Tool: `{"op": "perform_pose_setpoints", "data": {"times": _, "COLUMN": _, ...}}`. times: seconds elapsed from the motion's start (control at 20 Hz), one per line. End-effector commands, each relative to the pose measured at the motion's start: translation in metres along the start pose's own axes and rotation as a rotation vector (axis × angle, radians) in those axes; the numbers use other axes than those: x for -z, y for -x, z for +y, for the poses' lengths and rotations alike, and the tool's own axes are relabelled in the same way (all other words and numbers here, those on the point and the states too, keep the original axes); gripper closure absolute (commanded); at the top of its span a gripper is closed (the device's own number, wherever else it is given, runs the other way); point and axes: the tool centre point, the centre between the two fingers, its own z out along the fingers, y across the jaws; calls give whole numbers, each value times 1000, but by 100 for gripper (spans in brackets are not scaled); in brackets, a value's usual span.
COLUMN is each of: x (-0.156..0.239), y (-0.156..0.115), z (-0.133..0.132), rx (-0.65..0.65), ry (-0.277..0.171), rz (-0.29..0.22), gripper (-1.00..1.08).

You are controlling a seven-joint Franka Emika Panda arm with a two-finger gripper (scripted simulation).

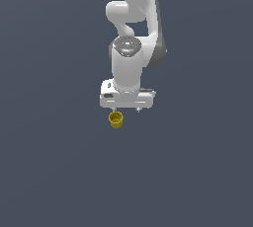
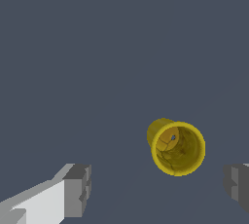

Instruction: Pick up the object and move it to a goal position.

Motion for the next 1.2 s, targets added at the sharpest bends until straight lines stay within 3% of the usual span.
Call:
{"op": "perform_pose_setpoints", "data": {"times": 0.0, "x": 0, "y": 0, "z": 0, "rx": 0, "ry": 0, "rz": 0, "gripper": -92}}
{"op": "perform_pose_setpoints", "data": {"times": 0.55, "x": 16, "y": -10, "z": 20, "rx": -57, "ry": -15, "rz": 41, "gripper": -92}}
{"op": "perform_pose_setpoints", "data": {"times": 1.15, "x": 6, "y": -7, "z": 23, "rx": 32, "ry": -10, "rz": 36, "gripper": -92}}
